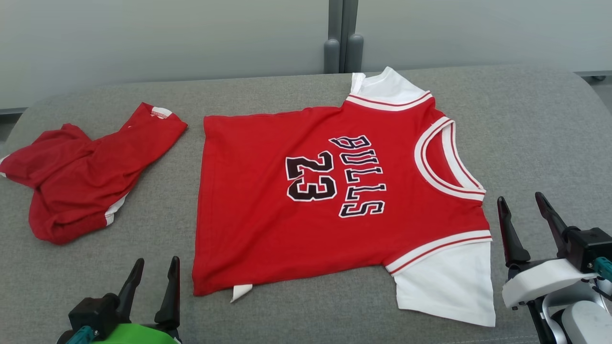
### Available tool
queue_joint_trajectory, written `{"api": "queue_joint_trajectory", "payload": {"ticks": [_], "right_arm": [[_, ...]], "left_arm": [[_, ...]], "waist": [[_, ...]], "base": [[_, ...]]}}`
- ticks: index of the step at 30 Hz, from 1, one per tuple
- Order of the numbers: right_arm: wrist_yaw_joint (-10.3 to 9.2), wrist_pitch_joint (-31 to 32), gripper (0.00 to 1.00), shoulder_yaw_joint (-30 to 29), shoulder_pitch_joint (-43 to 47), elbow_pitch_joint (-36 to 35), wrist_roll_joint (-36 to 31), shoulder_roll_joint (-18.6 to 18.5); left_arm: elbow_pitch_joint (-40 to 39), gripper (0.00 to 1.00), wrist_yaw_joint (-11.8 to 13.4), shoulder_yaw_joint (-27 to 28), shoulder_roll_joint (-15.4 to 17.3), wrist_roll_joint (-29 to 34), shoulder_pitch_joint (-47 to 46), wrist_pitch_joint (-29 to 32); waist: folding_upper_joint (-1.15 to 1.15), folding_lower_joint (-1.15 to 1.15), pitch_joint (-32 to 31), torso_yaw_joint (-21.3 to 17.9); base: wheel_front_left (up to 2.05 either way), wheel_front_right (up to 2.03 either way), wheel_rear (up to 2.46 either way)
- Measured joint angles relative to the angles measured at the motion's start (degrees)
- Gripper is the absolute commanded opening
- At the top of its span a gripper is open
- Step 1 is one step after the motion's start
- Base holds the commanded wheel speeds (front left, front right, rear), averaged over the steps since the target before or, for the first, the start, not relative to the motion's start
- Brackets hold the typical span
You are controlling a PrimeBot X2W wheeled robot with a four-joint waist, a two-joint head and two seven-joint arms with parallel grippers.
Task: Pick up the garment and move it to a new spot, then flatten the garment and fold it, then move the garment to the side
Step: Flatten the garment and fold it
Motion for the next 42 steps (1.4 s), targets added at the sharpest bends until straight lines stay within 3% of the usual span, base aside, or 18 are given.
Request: {"api": "queue_joint_trajectory", "payload": {"ticks": [8, 22, 42], "right_arm": [[-0.34, 0.00, 1.00, -1.44, 0.13, 0.75, -1.04, 2.87], [0.52, 0.01, 1.00, -1.88, 1.91, 1.29, -3.75, 3.94], [7.10, 0.01, 1.00, 1.42, 11.40, 9.37, -2.80, 6.14]], "left_arm": [[1.20, 1.00, 0.00, 1.45, -0.73, 0.00, -0.10, 0.01], [1.57, 1.00, 0.00, 2.15, -1.03, 0.27, -0.09, 0.01], [3.38, 1.00, -0.07, 1.32, -1.12, 1.36, -0.03, 0.01]], "waist": [[0.00, 0.00, -0.79, -0.68], [0.00, 0.00, -0.17, -1.67], [0.00, 0.00, 3.85, -2.16]], "base": [[0.00, 0.00, 0.00], [0.00, 0.00, 0.00], [0.00, 0.00, 0.00]]}}
